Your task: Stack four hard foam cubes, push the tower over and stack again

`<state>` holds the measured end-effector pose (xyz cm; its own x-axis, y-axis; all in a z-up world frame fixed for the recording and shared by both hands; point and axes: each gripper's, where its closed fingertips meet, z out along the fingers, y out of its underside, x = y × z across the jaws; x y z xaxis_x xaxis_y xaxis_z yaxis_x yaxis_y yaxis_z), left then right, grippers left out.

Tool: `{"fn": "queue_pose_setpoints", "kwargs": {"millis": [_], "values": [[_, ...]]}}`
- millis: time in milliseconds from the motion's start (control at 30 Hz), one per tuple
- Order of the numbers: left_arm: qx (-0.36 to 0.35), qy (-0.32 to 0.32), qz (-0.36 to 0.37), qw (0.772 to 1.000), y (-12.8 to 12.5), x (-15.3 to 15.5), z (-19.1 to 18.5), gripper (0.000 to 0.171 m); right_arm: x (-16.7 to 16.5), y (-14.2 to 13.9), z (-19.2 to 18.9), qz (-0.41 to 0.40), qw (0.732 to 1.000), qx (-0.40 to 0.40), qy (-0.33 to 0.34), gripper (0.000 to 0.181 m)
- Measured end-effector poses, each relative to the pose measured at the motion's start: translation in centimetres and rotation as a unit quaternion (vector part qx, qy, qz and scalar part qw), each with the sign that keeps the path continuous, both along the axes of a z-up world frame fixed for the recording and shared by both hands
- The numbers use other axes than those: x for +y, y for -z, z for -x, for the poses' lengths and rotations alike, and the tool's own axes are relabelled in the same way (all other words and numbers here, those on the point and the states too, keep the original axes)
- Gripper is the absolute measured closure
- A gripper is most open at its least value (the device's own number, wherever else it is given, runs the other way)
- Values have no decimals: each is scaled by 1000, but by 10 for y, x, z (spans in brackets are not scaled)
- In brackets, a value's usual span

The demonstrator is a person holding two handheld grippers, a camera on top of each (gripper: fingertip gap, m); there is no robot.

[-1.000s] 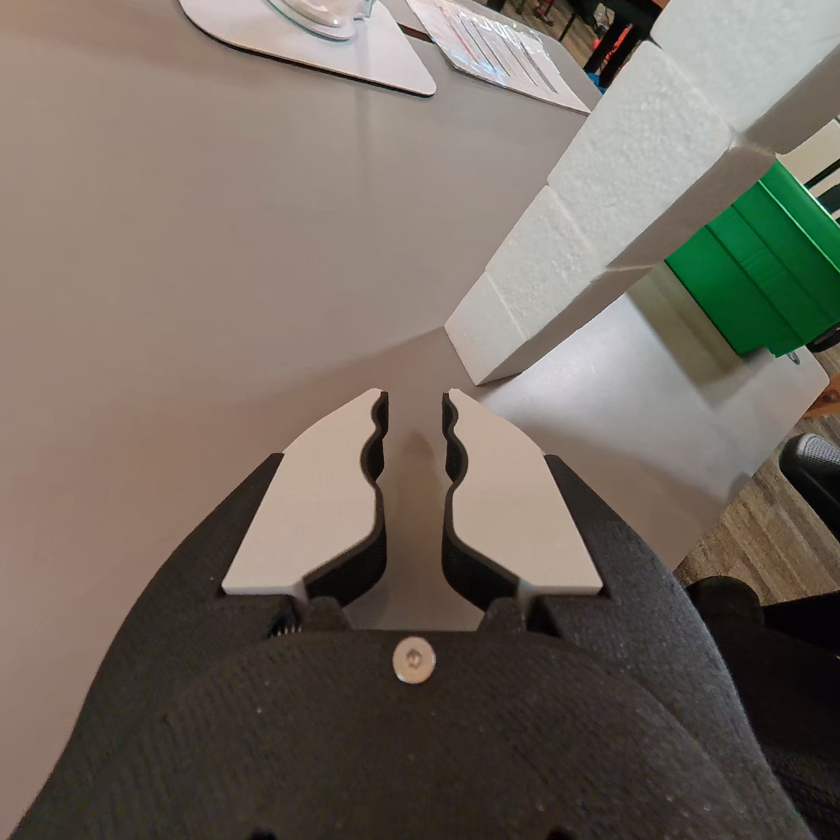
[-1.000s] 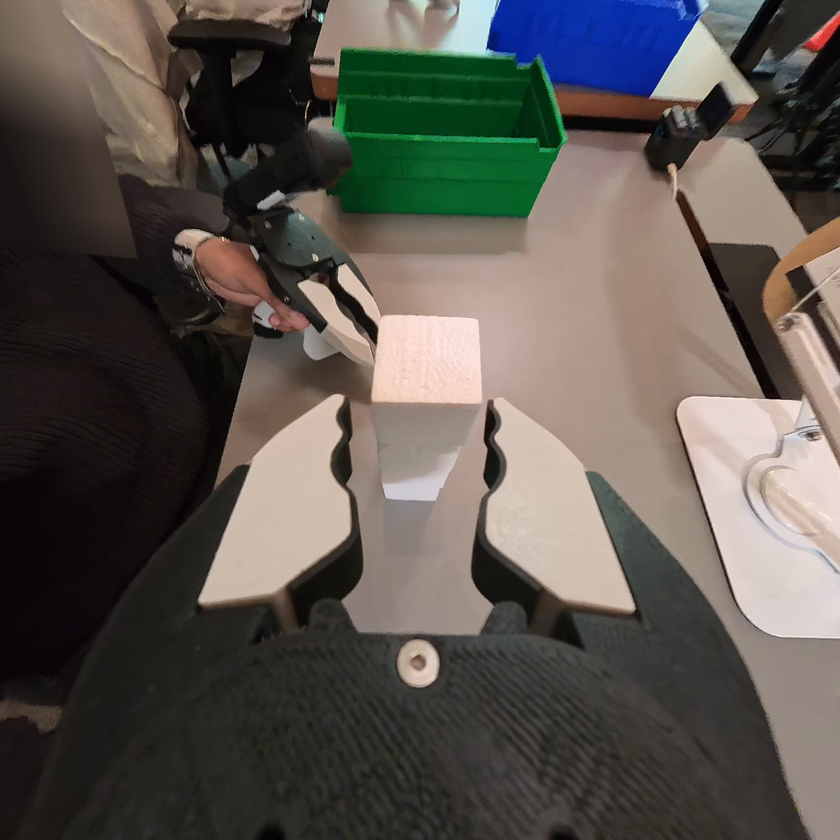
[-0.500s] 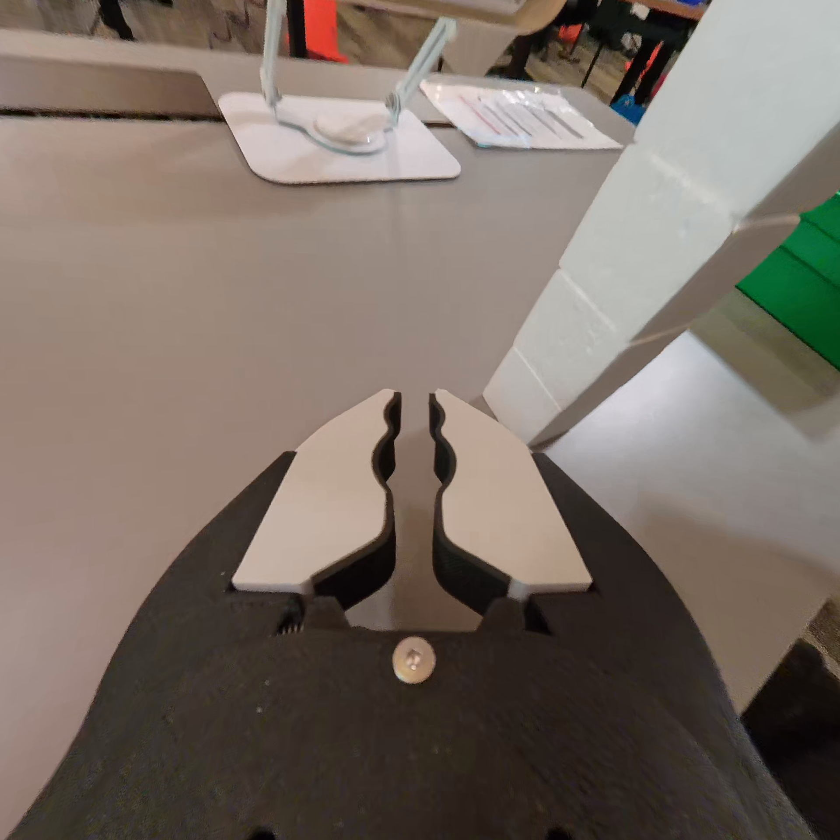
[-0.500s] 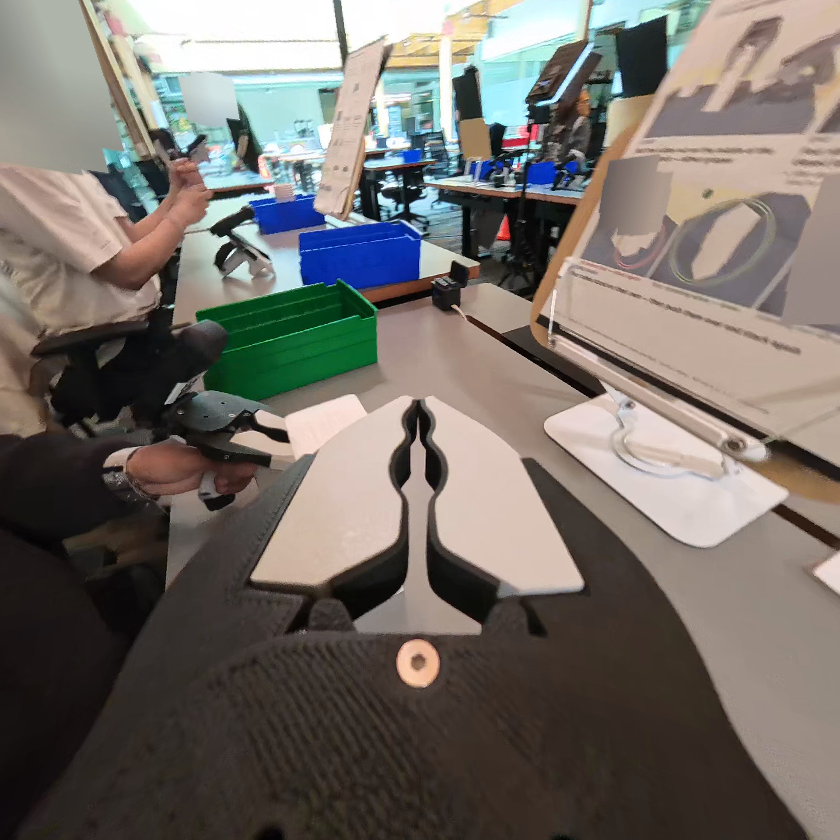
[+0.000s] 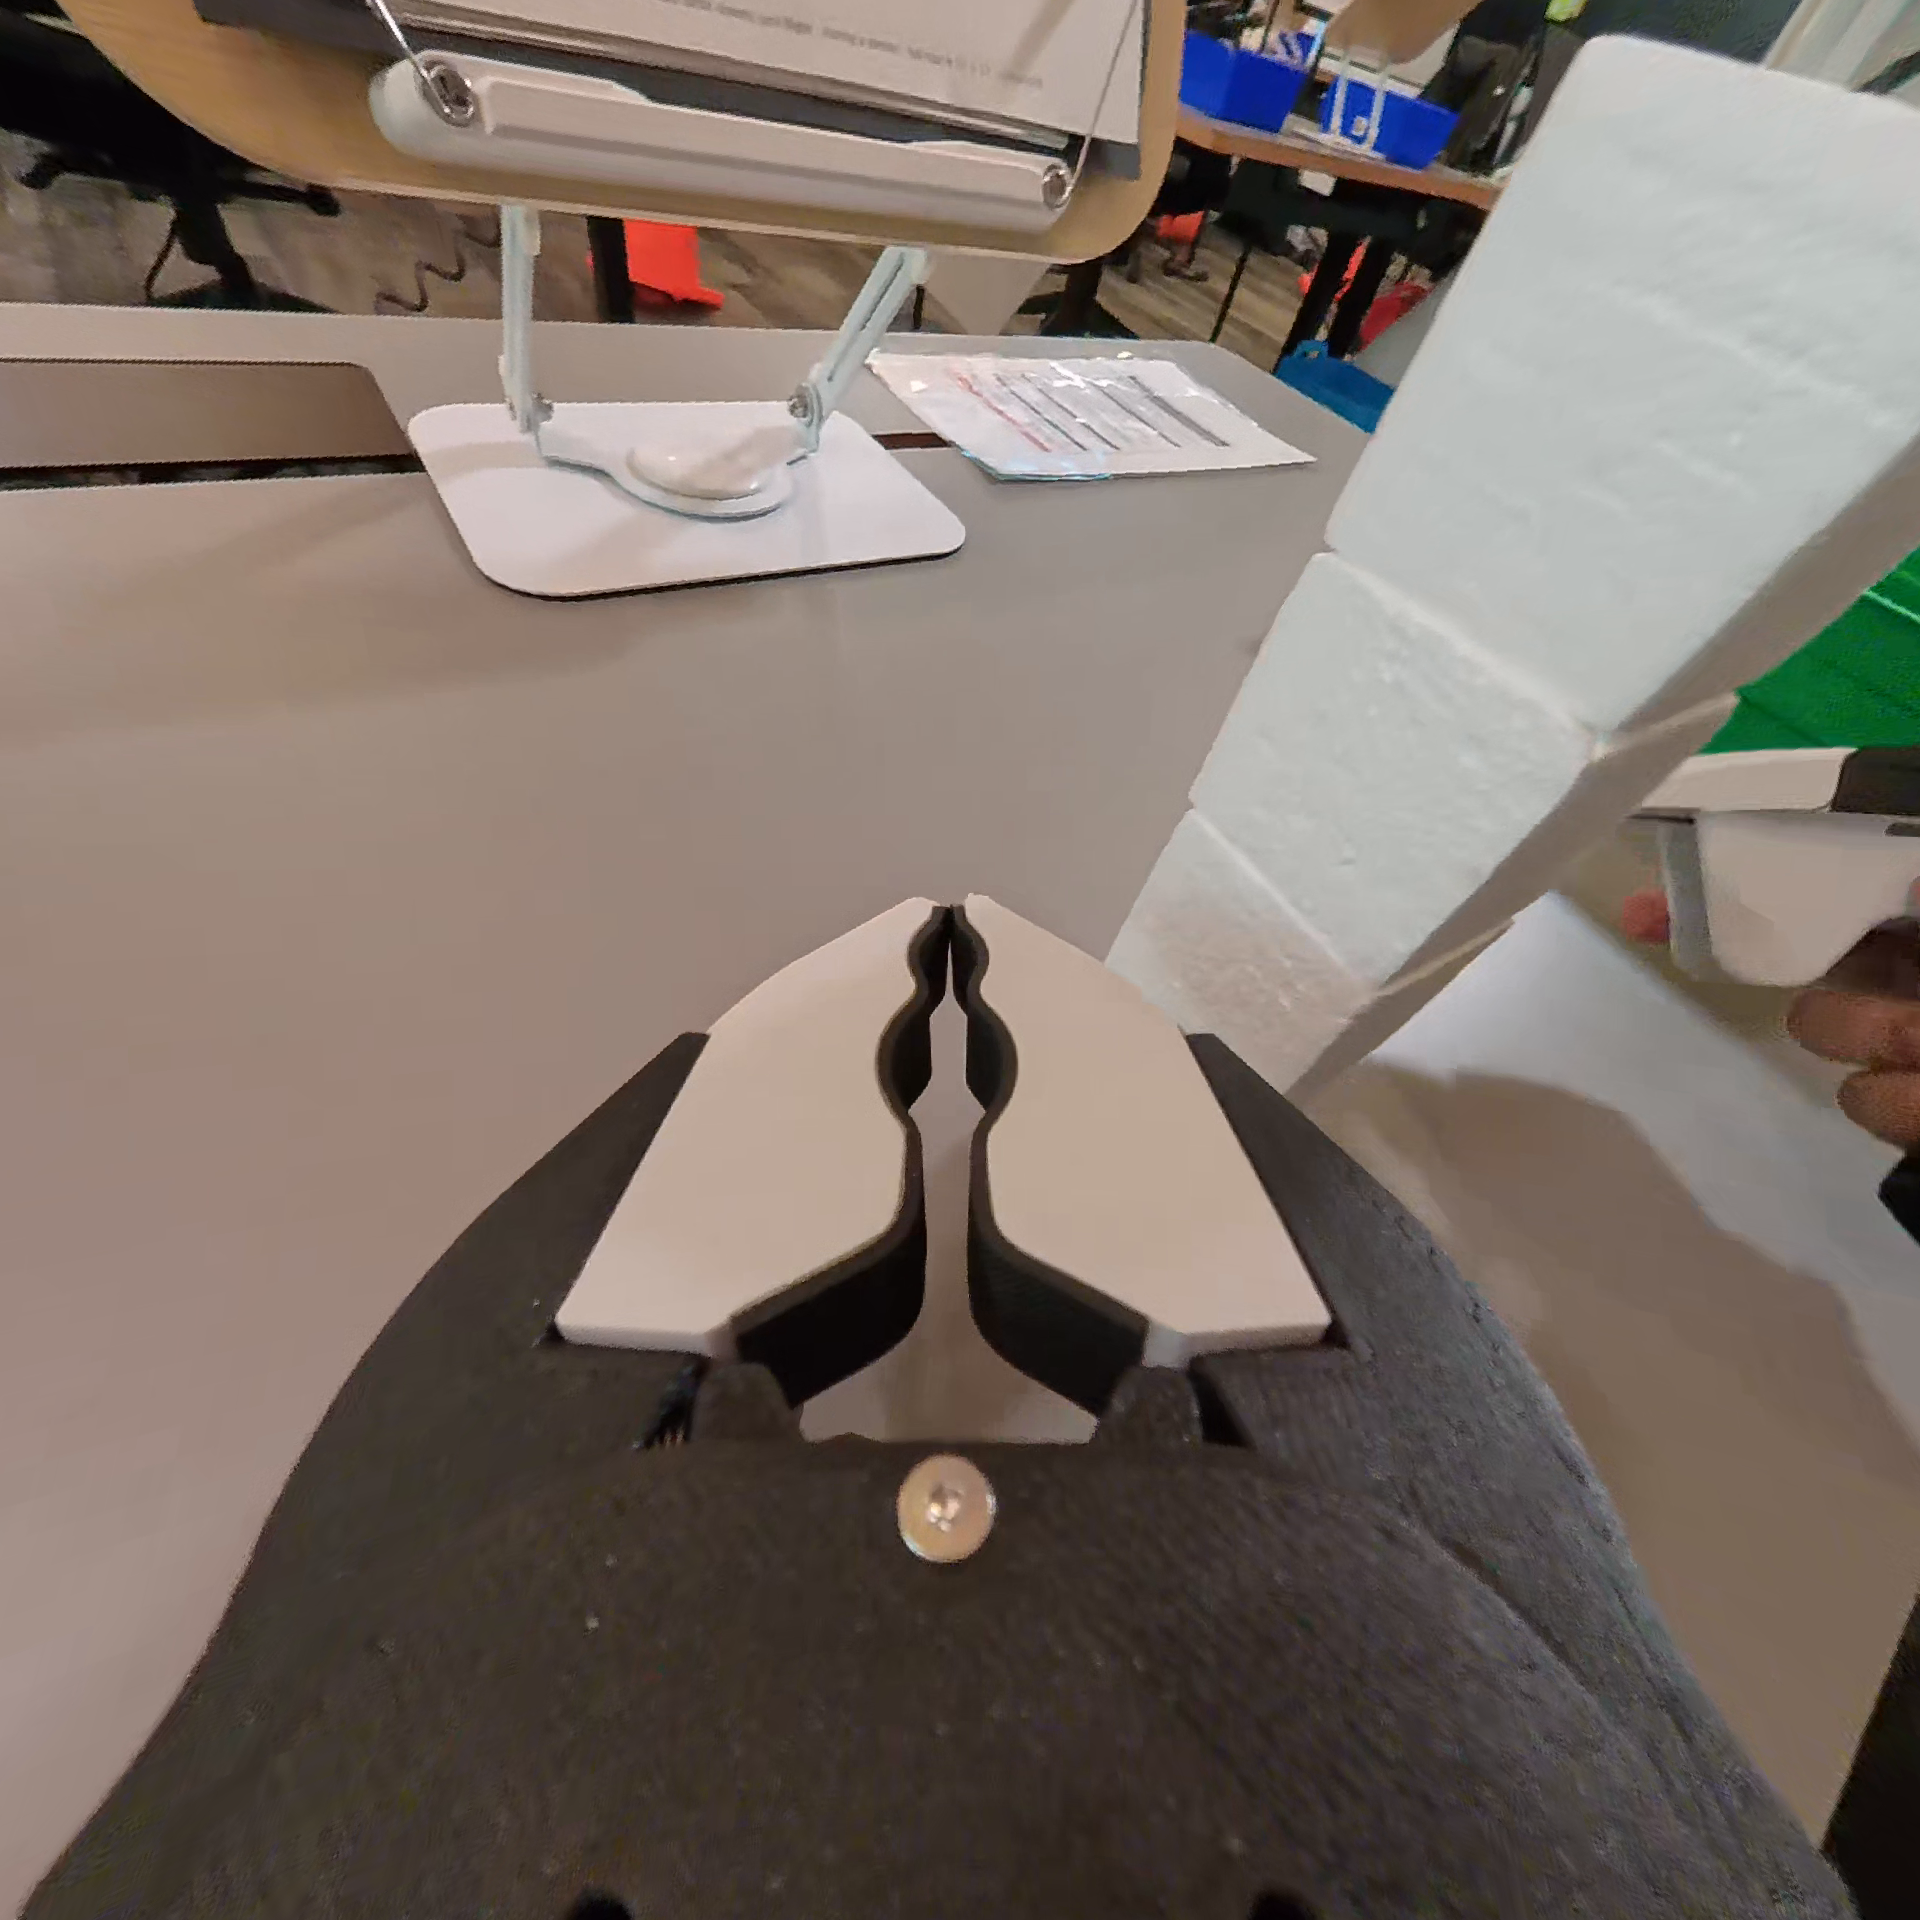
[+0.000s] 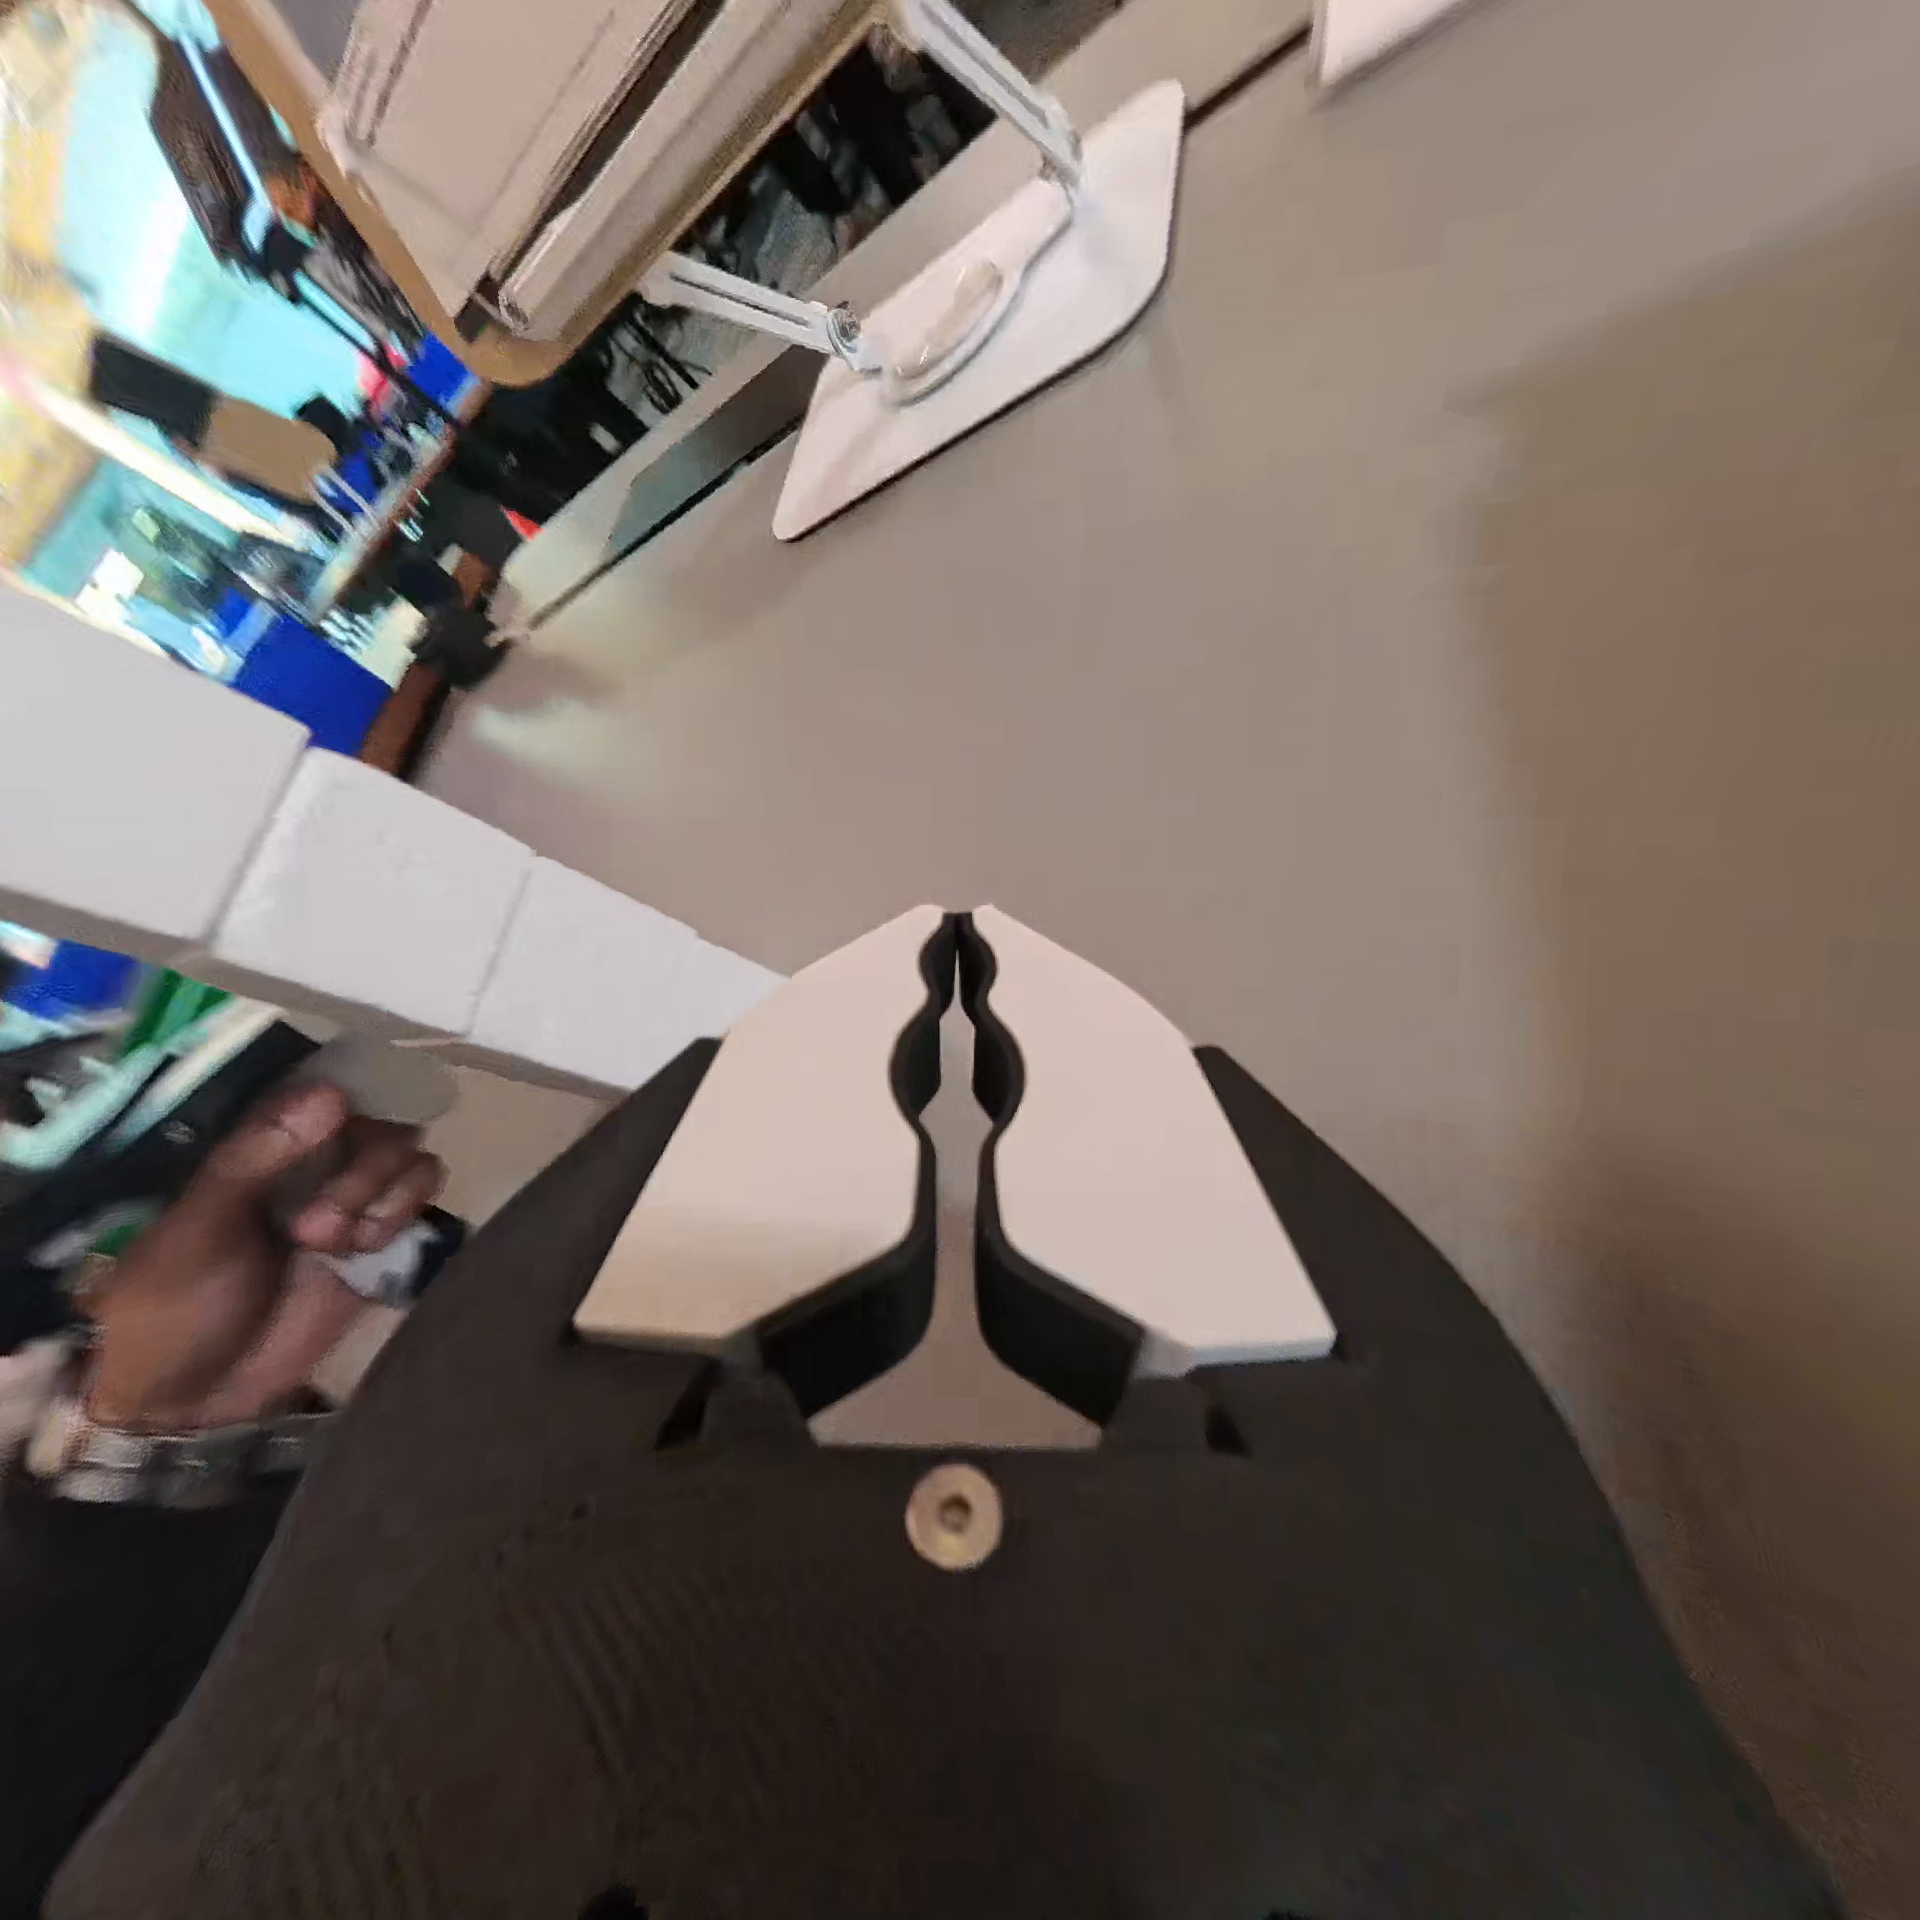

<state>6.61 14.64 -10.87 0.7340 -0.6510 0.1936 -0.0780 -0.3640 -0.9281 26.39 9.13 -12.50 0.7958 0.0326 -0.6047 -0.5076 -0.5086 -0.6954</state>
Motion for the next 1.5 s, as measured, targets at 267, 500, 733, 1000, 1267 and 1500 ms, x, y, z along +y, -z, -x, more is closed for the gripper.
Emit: {"fn": "queue_pose_setpoints", "kwargs": {"millis": [267,500,733,1000,1267,1500], "values": [[-22,-20,22,999,3,-7,19,171,-2,22,35,58,994,-76,-54,181],[-17,-64,35,997,10,-26,45,169,6,22,44,82,980,-92,-159,181],[-5,-62,-1,998,-7,-42,58,167,10,33,41,210,945,-167,-185,181],[21,-87,-37,995,-12,-32,77,166,9,56,59,365,892,-209,-165,181],[7,-179,-166,970,-56,-29,112,171,29,-14,144,265,921,-99,-268,181],[-24,-258,-237,936,-86,-35,138,168,16,-4,108,249,931,-91,-249,181]]}}
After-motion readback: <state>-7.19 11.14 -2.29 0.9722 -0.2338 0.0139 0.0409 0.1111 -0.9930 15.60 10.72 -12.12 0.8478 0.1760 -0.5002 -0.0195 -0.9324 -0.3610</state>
